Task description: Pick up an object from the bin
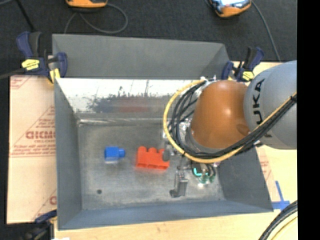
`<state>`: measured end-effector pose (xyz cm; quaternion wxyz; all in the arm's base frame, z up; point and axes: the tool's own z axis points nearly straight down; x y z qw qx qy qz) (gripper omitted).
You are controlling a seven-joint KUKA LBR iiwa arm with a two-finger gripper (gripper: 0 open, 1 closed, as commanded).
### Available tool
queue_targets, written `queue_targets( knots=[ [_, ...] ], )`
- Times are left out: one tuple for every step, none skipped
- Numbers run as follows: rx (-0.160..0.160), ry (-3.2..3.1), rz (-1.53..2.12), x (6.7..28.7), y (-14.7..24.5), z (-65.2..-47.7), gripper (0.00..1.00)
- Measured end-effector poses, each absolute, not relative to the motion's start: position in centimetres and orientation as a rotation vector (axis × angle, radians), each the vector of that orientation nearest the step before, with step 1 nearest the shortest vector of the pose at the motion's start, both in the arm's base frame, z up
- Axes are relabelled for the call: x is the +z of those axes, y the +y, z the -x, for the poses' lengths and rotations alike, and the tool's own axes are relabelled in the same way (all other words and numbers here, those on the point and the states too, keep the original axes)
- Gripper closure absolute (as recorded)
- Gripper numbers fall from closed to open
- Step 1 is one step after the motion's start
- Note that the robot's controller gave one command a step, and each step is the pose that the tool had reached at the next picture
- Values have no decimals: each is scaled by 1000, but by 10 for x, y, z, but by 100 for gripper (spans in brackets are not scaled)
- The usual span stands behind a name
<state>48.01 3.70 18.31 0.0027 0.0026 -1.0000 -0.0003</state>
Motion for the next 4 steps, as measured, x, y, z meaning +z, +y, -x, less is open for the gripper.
queue_targets(
  knots=[
    [0, -3143, 159, 79, -4, -500, 0],
    [-1, -3150, 114, 73, 4, -551, 0],
    [-2, -3154, 117, 75, 4, -551, 100],
    [2, -3154, -30, 206, 5, -566, 100]
  ],
)
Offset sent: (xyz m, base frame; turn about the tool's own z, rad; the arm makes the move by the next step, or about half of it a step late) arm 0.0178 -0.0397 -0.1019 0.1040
